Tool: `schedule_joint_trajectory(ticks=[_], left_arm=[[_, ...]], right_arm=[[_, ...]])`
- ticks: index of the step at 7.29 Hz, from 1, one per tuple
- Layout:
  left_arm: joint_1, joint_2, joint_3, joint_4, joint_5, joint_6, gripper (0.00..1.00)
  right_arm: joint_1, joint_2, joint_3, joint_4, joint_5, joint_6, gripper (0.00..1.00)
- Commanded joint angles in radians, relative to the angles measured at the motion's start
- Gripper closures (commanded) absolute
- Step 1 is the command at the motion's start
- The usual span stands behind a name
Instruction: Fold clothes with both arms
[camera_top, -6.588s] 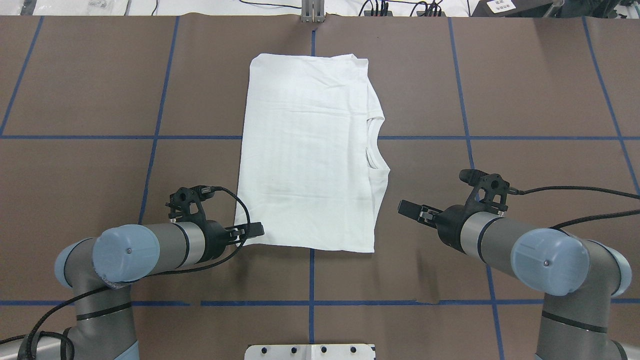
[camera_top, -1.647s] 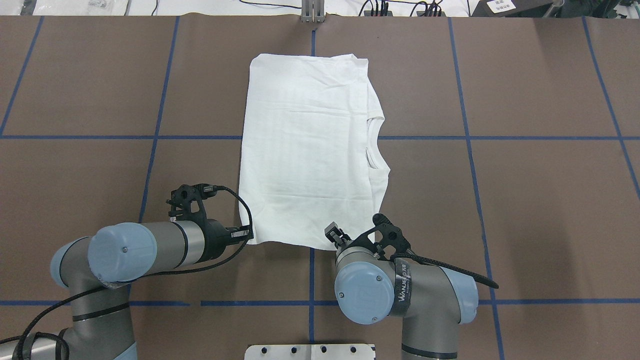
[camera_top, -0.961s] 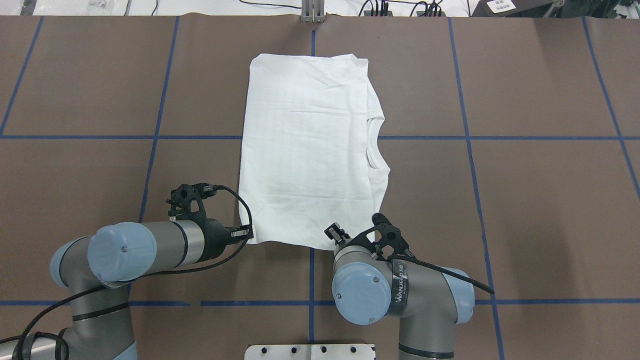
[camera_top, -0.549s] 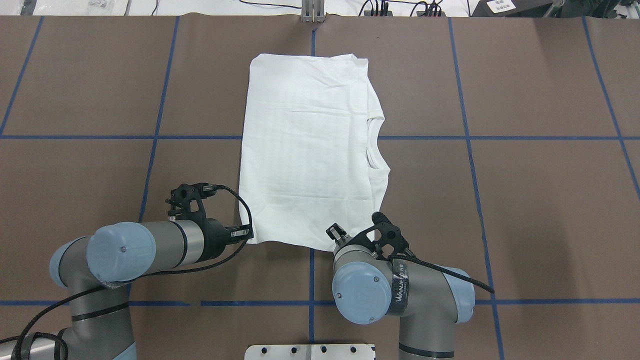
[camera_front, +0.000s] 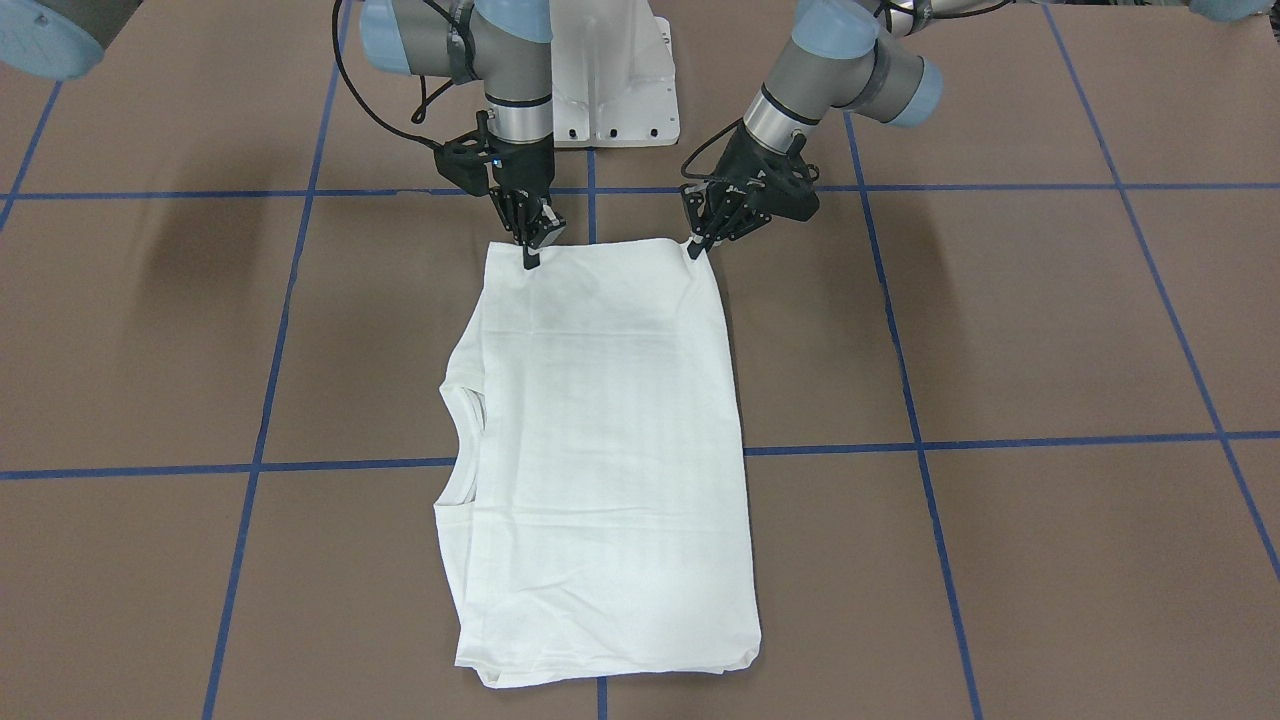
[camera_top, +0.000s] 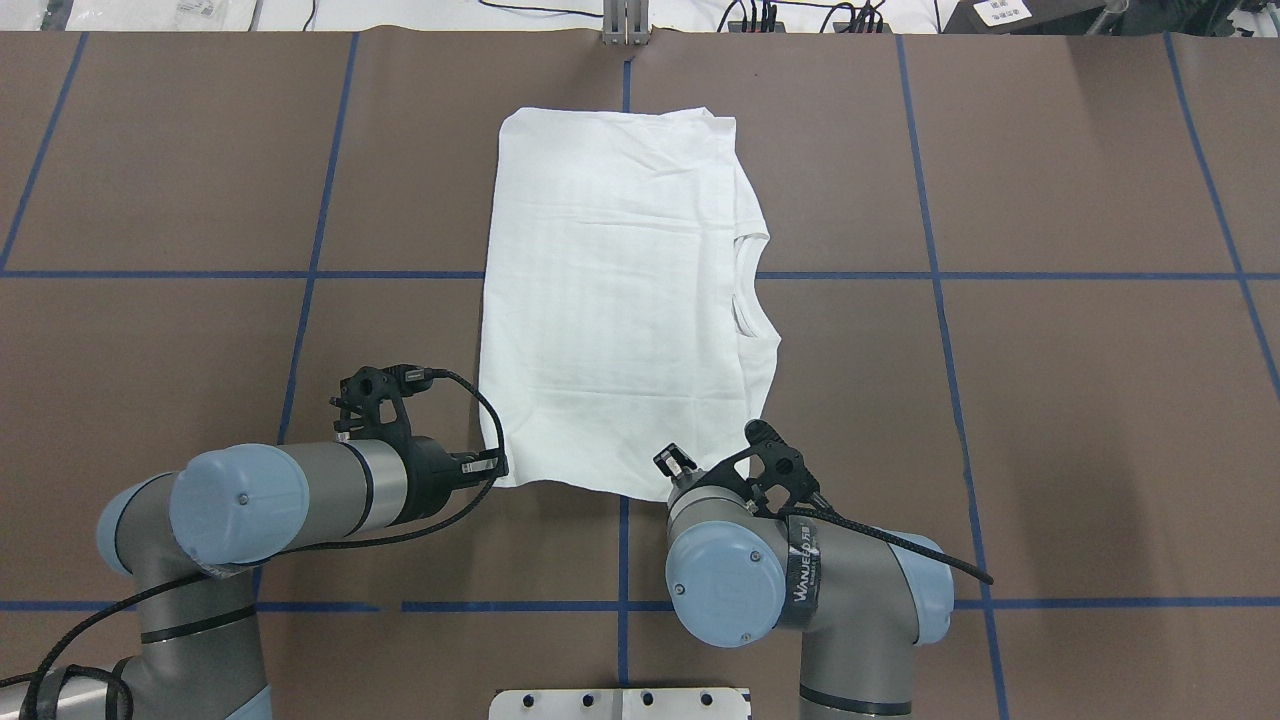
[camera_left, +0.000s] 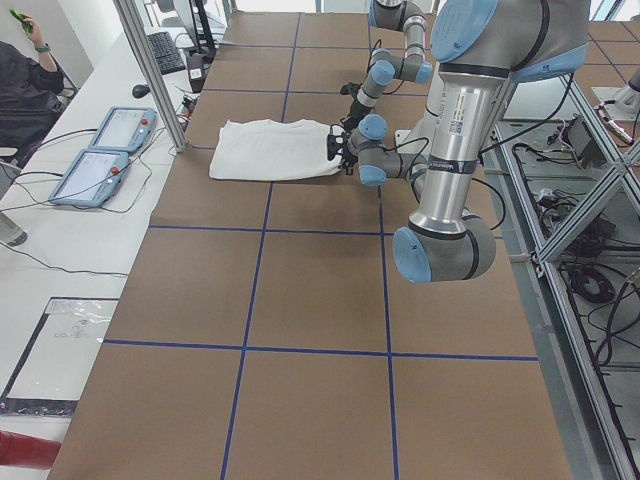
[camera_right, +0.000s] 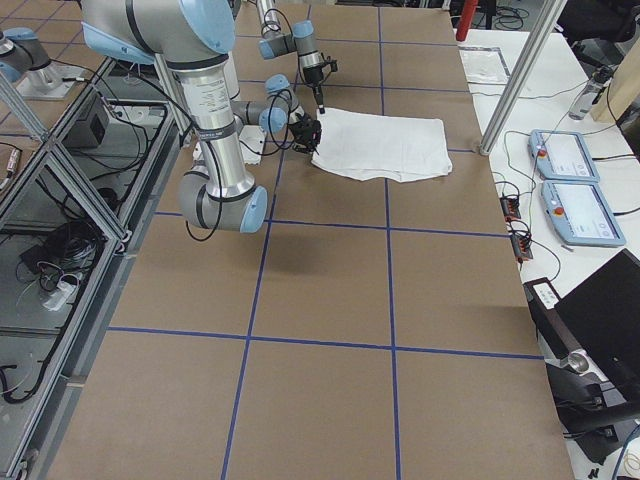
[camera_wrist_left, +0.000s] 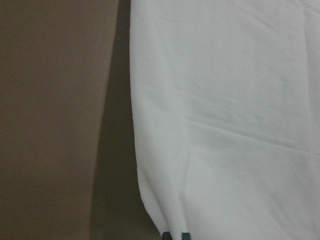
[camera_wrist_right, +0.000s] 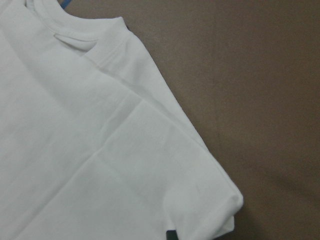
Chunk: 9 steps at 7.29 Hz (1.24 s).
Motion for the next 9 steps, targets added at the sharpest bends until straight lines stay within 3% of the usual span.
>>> schedule_joint_trajectory(ticks=[1, 5, 6, 9], left_arm=[[-0.001, 0.012, -0.058, 0.015, -0.006, 0.002, 1.0], [0.048, 0.023, -0.485, 0.428, -0.044, -0.043, 1.0], [0.051, 0.011, -0.541, 0.505, -0.052, -0.044, 1.0], [0.028, -0.043, -0.465, 0.52, -0.089, -0.018, 1.0]], right_arm=[[0.002, -0.009, 0.062, -0.029, 0.004, -0.002, 1.0], [-0.084, -0.001, 0.523, -0.469, 0.006, 0.001, 1.0], [-0.084, 0.008, 0.538, -0.488, 0.006, -0.002, 1.0], [-0.011, 0.043, 0.457, -0.467, 0.001, -0.141, 1.0]])
